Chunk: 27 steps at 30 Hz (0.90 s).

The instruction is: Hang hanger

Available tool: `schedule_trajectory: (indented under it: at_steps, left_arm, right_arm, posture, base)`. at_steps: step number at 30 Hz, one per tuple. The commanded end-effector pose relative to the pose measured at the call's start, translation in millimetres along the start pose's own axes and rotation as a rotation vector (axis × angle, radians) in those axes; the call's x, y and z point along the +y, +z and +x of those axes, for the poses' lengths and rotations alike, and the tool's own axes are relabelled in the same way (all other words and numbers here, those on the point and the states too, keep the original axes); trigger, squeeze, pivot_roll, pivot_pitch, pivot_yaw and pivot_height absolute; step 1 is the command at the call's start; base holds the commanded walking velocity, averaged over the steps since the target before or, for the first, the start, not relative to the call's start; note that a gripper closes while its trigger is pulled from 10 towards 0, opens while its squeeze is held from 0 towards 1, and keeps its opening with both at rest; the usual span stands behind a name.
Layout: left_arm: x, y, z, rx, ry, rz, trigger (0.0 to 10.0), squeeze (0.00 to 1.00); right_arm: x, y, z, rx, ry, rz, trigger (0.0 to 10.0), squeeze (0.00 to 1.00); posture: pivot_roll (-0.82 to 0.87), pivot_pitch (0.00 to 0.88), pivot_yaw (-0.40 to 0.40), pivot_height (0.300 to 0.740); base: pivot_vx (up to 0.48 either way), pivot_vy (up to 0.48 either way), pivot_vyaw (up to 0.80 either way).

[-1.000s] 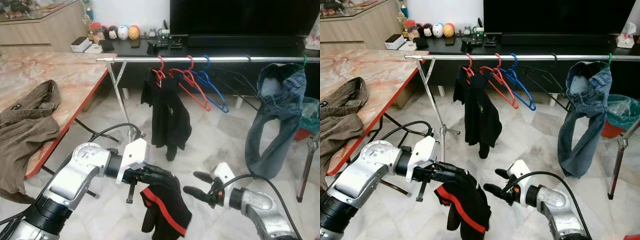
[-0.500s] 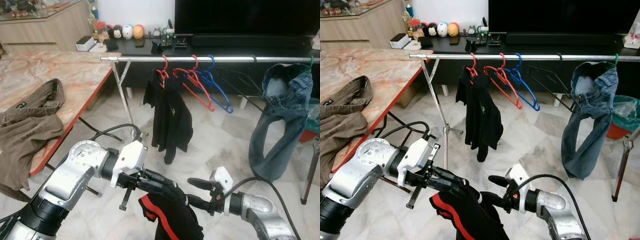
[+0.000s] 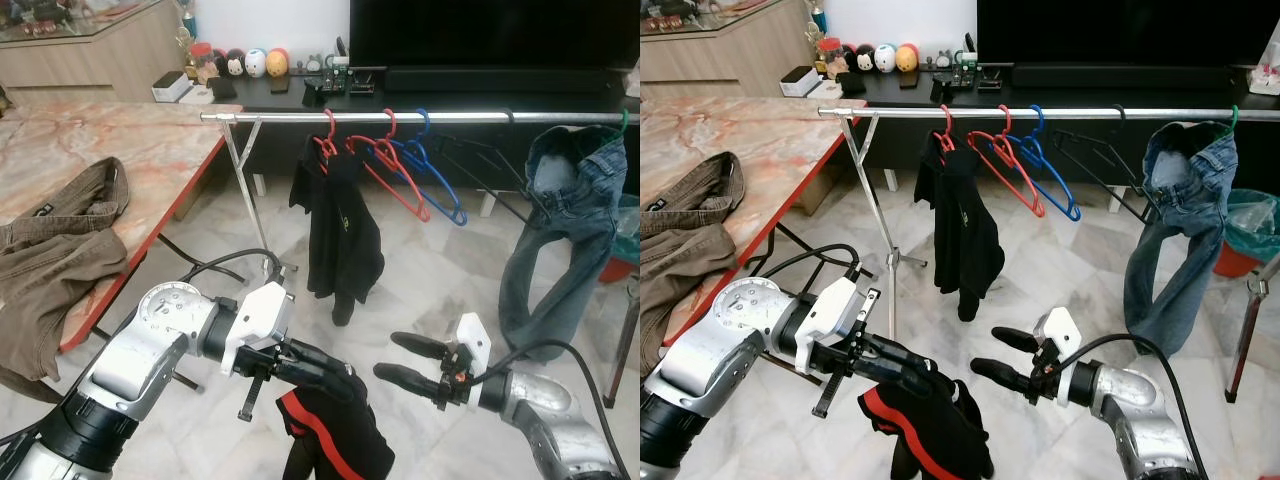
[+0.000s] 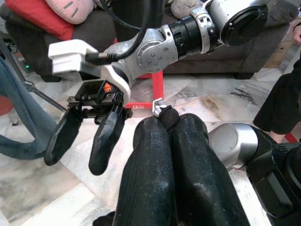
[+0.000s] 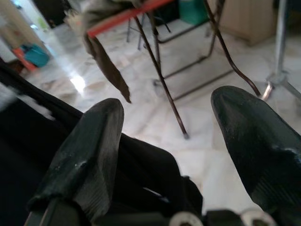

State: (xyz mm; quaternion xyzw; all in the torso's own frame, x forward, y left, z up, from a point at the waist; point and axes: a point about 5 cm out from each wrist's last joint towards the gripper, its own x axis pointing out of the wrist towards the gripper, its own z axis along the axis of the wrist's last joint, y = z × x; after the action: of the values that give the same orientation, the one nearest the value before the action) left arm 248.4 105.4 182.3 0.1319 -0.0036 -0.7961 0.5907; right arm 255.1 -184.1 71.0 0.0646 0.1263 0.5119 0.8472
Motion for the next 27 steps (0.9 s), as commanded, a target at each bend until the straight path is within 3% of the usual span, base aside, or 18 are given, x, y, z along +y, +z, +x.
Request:
schedule_trajectory:
  at_steps: [1,14,19,27]
  left_arm:
    - [-1.8,0.1,-2.0,0.015,-0.018,0.006,10.0,0.0]
    - [1.1,-3.3,0.0,0.026,-0.001,0.001,10.0,0.0]
    - [2.5,-5.0,0.9,0.028,0.013,-0.002,10.0,0.0]
    - [3.2,-5.5,3.4,0.023,0.015,-0.001,10.0,0.0]
  right_arm:
    - [7.3,4.5,6.0,-0.026,0.06,-0.005,10.0,0.0]
    - [19.9,2.2,11.8,-0.039,0.153,0.048,10.0,0.0]
    - [22.0,12.3,4.7,-0.086,0.163,0.036,10.0,0.0]
    - [28.9,14.2,-6.4,-0.048,0.181,0.017,10.0,0.0]
  posture:
    - [0.06,0.027,0.095,0.74]
    - [0.06,0.026,0.095,0.74]
    - [0.06,0.027,0.096,0.74]
    - [0.05,0.03,0.096,0.74]
  base:
    - [0.0,0.0,0.0]
    - [0.0,0.0,0.0]
    - [0.0,0.0,0.0]
    - [0.0,0.0,0.0]
